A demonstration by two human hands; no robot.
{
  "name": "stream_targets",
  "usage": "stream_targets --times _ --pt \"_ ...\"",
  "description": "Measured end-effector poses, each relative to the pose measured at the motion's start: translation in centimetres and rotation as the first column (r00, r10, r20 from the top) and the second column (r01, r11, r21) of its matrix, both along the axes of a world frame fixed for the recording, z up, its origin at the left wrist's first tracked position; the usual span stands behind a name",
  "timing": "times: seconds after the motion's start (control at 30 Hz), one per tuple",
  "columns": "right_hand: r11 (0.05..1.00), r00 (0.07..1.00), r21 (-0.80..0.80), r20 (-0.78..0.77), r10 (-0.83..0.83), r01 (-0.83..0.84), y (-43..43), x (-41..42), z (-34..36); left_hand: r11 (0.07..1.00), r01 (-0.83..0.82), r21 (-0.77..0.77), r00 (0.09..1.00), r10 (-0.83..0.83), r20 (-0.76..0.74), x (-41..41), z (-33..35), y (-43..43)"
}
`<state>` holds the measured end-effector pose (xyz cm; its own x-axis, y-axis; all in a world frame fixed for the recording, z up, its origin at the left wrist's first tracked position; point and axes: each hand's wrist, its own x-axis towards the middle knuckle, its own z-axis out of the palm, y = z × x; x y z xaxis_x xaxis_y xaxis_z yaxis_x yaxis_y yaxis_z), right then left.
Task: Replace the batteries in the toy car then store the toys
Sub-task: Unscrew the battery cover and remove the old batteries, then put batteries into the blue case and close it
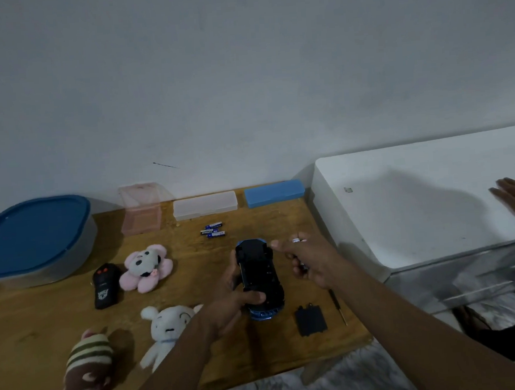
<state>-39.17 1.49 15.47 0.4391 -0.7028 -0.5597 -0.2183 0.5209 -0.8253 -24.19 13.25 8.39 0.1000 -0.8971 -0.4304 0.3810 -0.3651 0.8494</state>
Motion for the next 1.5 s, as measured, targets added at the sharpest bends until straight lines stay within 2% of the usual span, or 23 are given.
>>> stream_targets --times 0.33,0.6,0.73,0.83,0.93,1.07,1.17,1.33,1.5 --pt "0.995 0.990 0.091 -0.132 0.045 -0.033 -0.2 -2.5 -2.8 0.982 -0.030 0.188 0.998 0.019 0.057 -2.4 -1.5 0.7" --pt "0.985 0.972 0.116 -0.179 0.150 -0.131 -0.5 -3.3 -3.8 0.957 -0.091 0.276 0.940 -0.009 0.341 -3.9 -0.5 -0.3" --pt "0.980 0.957 0.069 -0.210 0.198 -0.187 -0.4 -4.1 -4.3 0.941 -0.136 0.310 0.888 -0.024 0.459 -4.1 -0.3 0.5" --pt "0.968 0.939 -0.080 -0.274 0.209 -0.239 0.1 -4.3 -4.8 0.930 -0.143 0.338 0.811 -0.086 0.579 -4.2 0.5 1.0" --pt "0.907 0.895 -0.273 -0.401 0.195 -0.320 0.7 -4.2 -5.5 0.938 -0.101 0.333 0.718 -0.163 0.677 -3.9 1.6 1.6" --pt "0.823 0.866 -0.425 -0.478 0.148 -0.376 1.3 -4.1 -5.6 0.949 -0.093 0.300 0.479 -0.222 0.849 -2.9 3.6 1.7" --pt "0.772 0.835 -0.487 -0.542 0.099 -0.408 1.6 -3.3 -4.7 0.959 -0.129 0.254 0.355 -0.194 0.914 -1.1 4.7 1.3" --pt "0.703 0.777 -0.541 -0.629 0.028 -0.463 1.3 -2.6 -3.8 0.991 -0.036 0.132 0.273 -0.117 0.955 1.0 6.8 0.1" --pt "0.650 0.764 -0.602 -0.643 -0.051 -0.464 -1.0 -2.2 -3.8 0.995 0.064 0.077 0.181 -0.087 0.980 1.8 7.9 -2.1"
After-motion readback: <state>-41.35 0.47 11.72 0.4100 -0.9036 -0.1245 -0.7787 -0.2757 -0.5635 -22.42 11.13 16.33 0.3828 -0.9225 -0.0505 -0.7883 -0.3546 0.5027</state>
